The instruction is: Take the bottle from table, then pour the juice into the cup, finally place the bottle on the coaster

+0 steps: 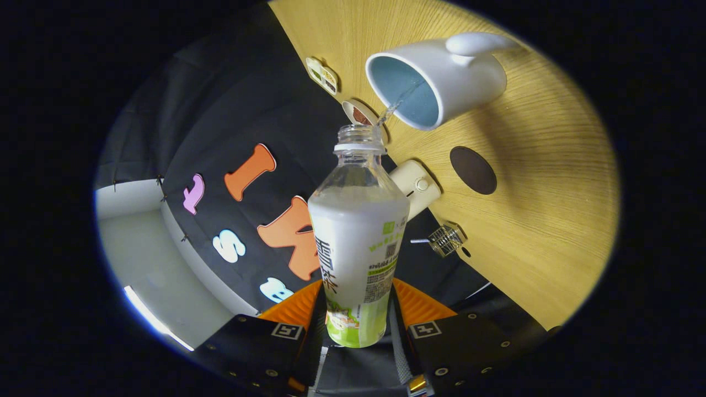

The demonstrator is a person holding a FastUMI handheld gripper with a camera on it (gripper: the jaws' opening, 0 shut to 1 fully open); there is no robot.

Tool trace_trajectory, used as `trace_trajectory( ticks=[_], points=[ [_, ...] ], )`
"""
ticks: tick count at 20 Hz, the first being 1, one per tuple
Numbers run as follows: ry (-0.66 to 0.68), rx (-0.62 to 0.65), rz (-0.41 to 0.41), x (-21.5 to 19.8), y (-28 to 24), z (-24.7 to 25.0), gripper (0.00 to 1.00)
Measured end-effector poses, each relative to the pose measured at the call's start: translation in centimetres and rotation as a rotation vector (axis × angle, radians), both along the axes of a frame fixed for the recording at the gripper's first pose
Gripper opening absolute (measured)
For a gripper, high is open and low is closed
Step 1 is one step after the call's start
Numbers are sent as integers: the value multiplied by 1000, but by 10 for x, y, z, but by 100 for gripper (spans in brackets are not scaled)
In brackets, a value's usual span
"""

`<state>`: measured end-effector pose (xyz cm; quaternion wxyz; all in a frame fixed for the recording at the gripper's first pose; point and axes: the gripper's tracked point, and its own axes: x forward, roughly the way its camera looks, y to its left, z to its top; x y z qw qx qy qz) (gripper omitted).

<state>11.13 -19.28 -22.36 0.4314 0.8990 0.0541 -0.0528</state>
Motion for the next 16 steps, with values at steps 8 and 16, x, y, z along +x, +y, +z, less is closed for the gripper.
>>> trace_trajectory(
  ticks=[8, 16],
  points=[
    [-21, 46, -36, 3, -6, 8, 55],
    [35, -63, 14, -4, 2, -21, 55]
  ],
)
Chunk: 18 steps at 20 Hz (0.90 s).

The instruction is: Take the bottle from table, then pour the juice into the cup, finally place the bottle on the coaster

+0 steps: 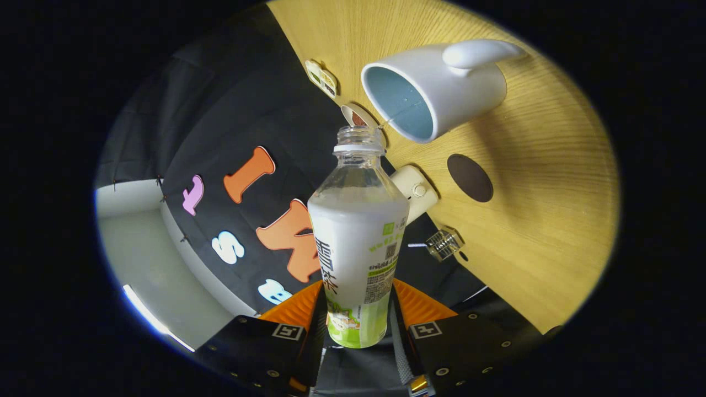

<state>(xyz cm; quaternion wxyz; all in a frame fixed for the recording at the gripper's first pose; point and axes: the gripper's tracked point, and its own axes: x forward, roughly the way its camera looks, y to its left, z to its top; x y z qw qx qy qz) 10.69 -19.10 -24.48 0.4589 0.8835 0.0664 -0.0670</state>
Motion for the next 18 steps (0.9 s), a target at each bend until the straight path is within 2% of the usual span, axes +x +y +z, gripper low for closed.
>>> trace_trajectory(
  ticks=[3, 9, 13, 18],
  points=[
    [53, -109, 41, -4, 6, -18, 55],
    [88, -374, 74, -6, 3, -32, 55],
    [85, -516, 37, -8, -12, -29, 55],
    [33, -857, -1, 3, -27, 11, 55]
  ],
)
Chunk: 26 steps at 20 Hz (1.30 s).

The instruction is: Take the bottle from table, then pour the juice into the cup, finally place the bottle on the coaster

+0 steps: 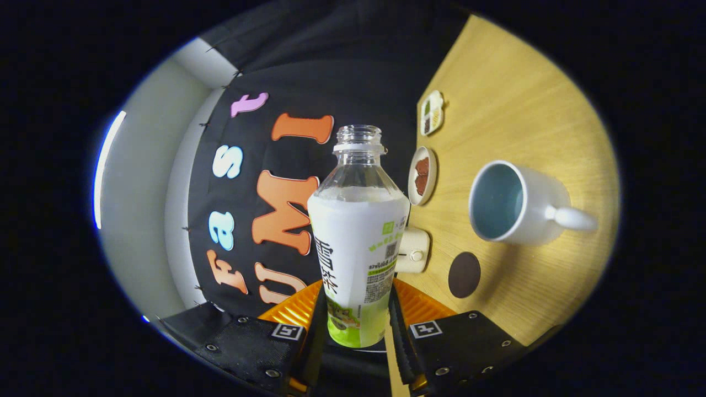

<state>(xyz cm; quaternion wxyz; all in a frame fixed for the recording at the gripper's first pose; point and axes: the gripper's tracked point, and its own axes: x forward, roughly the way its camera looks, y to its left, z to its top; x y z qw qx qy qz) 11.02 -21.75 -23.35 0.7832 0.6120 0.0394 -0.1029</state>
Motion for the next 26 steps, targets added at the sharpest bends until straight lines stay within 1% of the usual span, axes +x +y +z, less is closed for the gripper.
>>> trace_trajectory(
  ticks=[4, 5, 8, 9, 11, 15, 17, 21, 24, 26],
  points=[
    [-26, -294, 23, 12, 0, 32, 55],
    [-20, -368, 24, 16, -1, 38, 56],
    [-2, -590, 59, 27, 5, 48, 56],
    [22, -666, 71, 30, 7, 46, 56],
    [60, -837, 70, 39, 8, 46, 56],
    [144, -1138, 121, 64, 21, 39, 56],
    [185, -1269, 150, 66, 31, 26, 56],
    [289, -1451, 207, 75, 39, -2, 56],
    [330, -1478, 275, 85, 52, -34, 56],
    [352, -1487, 287, 89, 49, -47, 56]
  ],
)
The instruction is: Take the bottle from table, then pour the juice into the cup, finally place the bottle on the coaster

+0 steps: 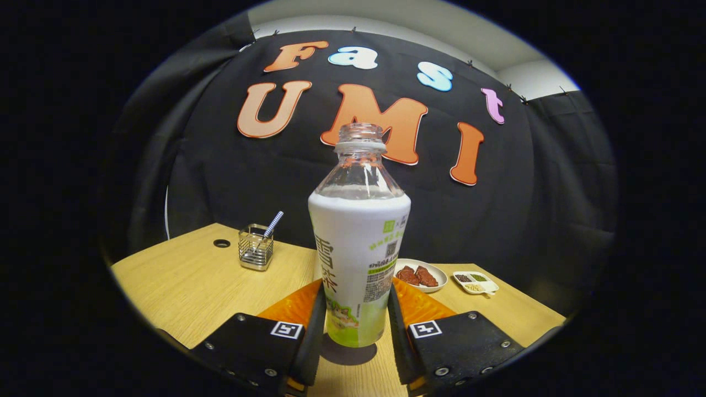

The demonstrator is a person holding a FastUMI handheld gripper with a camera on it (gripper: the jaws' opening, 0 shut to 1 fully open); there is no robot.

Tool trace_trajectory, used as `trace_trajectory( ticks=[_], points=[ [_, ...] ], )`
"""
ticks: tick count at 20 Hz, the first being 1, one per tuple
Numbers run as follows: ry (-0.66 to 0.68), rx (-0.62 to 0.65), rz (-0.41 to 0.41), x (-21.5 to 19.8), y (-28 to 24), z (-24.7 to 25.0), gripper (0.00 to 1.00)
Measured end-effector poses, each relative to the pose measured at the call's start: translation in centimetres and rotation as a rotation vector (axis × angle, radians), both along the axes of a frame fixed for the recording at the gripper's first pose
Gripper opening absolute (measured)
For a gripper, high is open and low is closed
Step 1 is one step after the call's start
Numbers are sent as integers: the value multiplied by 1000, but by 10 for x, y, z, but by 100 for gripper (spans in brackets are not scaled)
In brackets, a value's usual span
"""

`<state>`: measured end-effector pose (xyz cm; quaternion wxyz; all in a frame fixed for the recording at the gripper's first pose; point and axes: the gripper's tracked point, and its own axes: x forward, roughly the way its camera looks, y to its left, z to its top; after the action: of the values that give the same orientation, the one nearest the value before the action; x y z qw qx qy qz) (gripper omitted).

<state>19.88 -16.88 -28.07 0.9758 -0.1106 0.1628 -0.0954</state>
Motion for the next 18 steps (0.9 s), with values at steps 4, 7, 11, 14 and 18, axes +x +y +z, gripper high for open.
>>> trace_trajectory(
  ticks=[4, 7, 11, 14, 18],
  points=[
    [35, 88, -23, 2, -11, -34, 56],
    [54, 151, -31, 3, -15, -54, 56],
    [81, 176, -39, 2, -15, -74, 56],
    [100, 172, -43, 2, -12, -87, 56],
    [105, 113, -25, 6, -11, -92, 59]
  ],
)
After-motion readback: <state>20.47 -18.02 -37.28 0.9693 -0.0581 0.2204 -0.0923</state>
